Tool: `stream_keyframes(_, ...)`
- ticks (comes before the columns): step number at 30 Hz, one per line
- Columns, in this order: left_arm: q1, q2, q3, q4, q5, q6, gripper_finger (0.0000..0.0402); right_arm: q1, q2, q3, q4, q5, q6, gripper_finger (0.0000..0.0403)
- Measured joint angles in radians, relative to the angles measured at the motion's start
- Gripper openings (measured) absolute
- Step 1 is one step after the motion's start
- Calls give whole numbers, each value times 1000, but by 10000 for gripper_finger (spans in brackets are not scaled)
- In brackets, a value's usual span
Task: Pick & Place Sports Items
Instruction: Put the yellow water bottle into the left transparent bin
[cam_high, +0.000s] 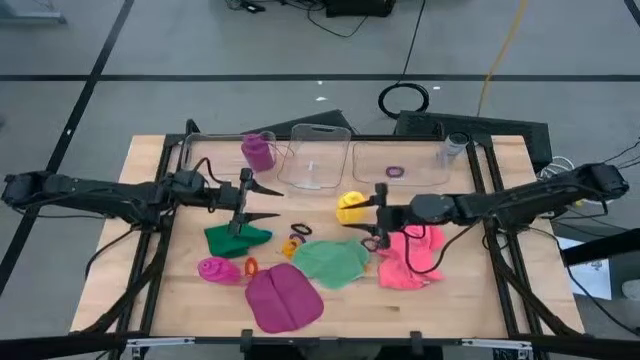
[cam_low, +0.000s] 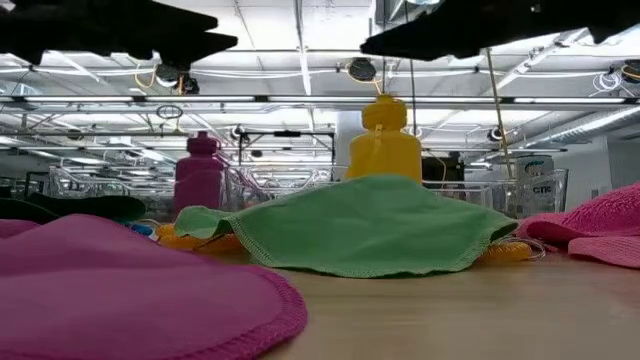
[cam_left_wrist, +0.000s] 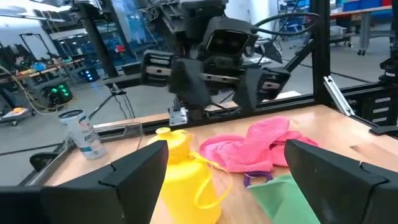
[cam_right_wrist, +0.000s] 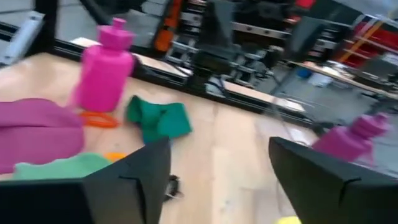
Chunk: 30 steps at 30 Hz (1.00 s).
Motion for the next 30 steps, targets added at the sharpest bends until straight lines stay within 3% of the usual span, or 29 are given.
stream_keyframes(5, 0, 0, 0, 0, 0, -7, 269, -9, 0, 0, -1, 83, -1, 257)
stream_keyframes(15, 0, 0, 0, -6, 1, -11, 269, -75, 0, 0, -40, 85, 68, 327)
stream_keyframes(30, 0, 0, 0, -6, 2, -14, 269, -124, 4, -1, -98, 78, 202, 346)
